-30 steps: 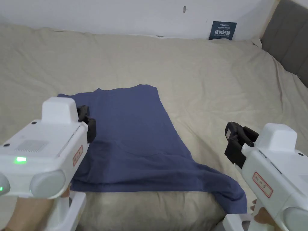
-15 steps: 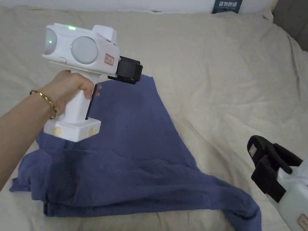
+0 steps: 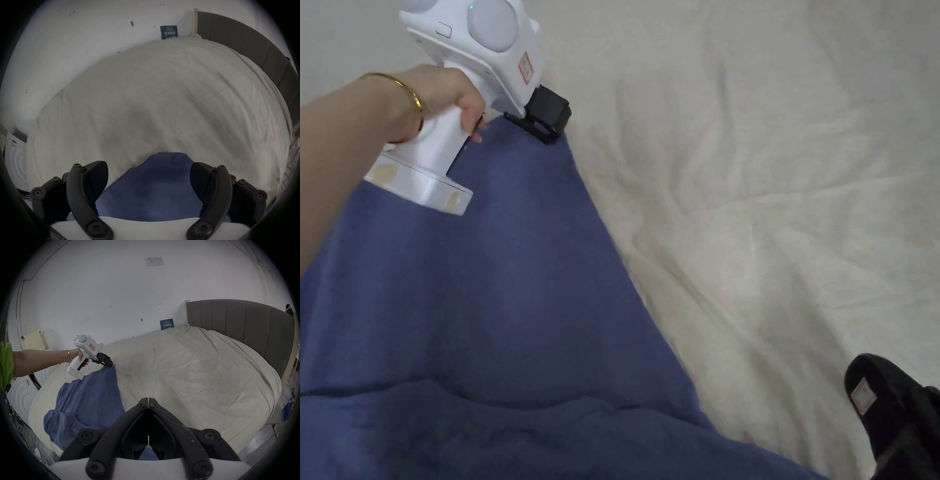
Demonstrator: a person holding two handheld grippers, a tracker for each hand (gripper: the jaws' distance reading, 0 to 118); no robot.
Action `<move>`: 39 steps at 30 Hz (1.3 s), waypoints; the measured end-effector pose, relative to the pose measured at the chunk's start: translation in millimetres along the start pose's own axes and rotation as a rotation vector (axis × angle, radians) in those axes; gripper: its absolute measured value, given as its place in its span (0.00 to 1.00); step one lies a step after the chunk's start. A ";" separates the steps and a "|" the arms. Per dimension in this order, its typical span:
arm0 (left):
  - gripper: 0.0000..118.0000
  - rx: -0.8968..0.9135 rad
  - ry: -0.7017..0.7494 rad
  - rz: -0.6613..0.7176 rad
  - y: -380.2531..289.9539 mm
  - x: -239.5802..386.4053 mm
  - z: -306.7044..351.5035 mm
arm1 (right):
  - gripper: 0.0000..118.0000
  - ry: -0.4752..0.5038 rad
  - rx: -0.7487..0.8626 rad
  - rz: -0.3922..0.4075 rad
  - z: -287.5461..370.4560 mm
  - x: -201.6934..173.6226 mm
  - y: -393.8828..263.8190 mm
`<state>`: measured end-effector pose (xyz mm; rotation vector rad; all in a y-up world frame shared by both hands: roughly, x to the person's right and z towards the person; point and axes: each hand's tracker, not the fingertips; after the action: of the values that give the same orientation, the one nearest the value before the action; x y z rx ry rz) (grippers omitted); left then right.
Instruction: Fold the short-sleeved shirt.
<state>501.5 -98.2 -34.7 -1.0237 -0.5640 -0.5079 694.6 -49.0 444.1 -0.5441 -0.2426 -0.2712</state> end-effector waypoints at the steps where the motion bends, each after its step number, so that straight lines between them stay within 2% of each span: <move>1: 0.87 -0.021 -0.001 0.000 -1.7 0.5 -7.8 | 0.01 -0.005 -0.006 0.000 -3.4 4.4 -0.8; 2: 0.77 -0.044 0.007 -0.002 -2.6 2.0 -14.6 | 0.01 -0.011 -0.014 0.003 -6.1 8.5 -1.5; 4: 0.66 -0.040 -0.069 0.068 -4.3 0.8 -12.8 | 0.01 -0.027 -0.025 0.005 -7.6 12.1 -3.3; 5: 0.57 -0.030 -0.061 0.059 -3.6 0.7 -6.9 | 0.01 -0.031 -0.029 0.004 -7.5 13.3 -4.2; 6: 0.44 -0.020 -0.084 0.042 -4.9 1.0 -2.4 | 0.01 -0.035 -0.034 -0.002 -7.1 14.6 -4.9; 8: 0.02 -0.020 -0.092 0.043 -6.6 5.5 3.6 | 0.01 -0.032 -0.044 -0.013 -6.4 15.2 -5.8; 9: 0.02 -0.026 -0.044 0.052 -7.9 10.2 6.5 | 0.01 -0.031 -0.048 -0.018 -5.8 14.9 -5.9; 10: 0.02 -0.025 -0.062 0.056 -10.2 13.6 10.6 | 0.01 -0.033 -0.053 -0.020 -4.6 14.0 -5.3; 13: 0.02 0.035 0.002 0.055 -15.2 26.2 34.8 | 0.01 -0.049 -0.075 -0.010 0.5 6.7 3.2; 16: 0.02 0.115 0.010 0.102 -18.4 27.9 70.3 | 0.04 -0.069 -0.179 0.013 -1.1 6.9 12.7; 17: 0.02 0.140 0.001 0.117 -15.9 24.8 82.6 | 0.19 -0.079 -0.220 -0.002 -2.3 7.6 15.1; 20: 0.02 0.203 -0.012 0.134 -21.3 25.0 121.8 | 0.86 -0.096 -0.350 -0.034 -11.5 13.2 16.2; 21: 0.02 0.211 -0.014 0.130 -18.5 21.0 128.6 | 0.96 -0.123 -0.382 -0.048 -16.7 15.5 14.0; 22: 0.02 0.225 -0.016 0.131 -20.0 20.6 138.0 | 0.99 -0.129 -0.416 -0.046 -22.3 18.0 10.8; 27: 0.02 0.255 -0.020 0.148 -18.6 6.8 154.3 | 0.98 -0.204 -0.576 -0.029 -22.0 21.7 2.7; 28: 0.02 0.258 -0.017 0.150 -20.0 5.5 156.1 | 0.96 -0.220 -0.602 -0.037 0.2 4.0 -42.5; 29: 0.02 0.259 -0.015 0.151 -19.8 4.8 152.7 | 0.85 -0.227 -0.614 -0.055 2.2 4.0 -44.0; 31: 0.02 0.257 -0.003 0.153 -21.3 2.5 151.2 | 0.58 -0.209 -0.626 -0.101 6.3 5.9 -43.6; 32: 0.02 0.254 0.002 0.160 -21.9 0.8 149.8 | 0.39 -0.170 -0.635 -0.143 -13.3 9.0 -70.6; 33: 0.02 0.250 0.005 0.168 -21.7 0.8 148.8 | 0.31 -0.142 -0.611 -0.178 -14.5 9.3 -72.5; 35: 0.02 0.246 0.012 0.190 -22.2 -1.4 148.0 | 0.07 -0.115 -0.585 -0.153 -11.2 5.1 -69.9; 36: 0.02 0.248 0.020 0.204 -22.4 -3.1 149.1 | 0.07 -0.130 -0.576 -0.124 -7.7 3.5 -69.1; 37: 0.02 0.255 0.029 0.215 -28.1 -0.8 151.8 | 0.07 -0.119 -0.556 -0.052 -2.9 -0.5 -65.0; 38: 0.02 0.263 0.031 0.229 -28.8 -3.0 155.4 | 0.07 -0.108 -0.533 -0.015 2.6 -3.9 -60.0; 39: 0.02 0.277 0.036 0.249 -29.5 -5.9 161.0 | 0.07 -0.088 -0.500 -0.016 10.6 -6.5 -52.7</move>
<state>446.8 33.6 45.5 -0.8049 -0.4527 -0.2195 670.3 -85.4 476.0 -1.0503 -0.2652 -0.3252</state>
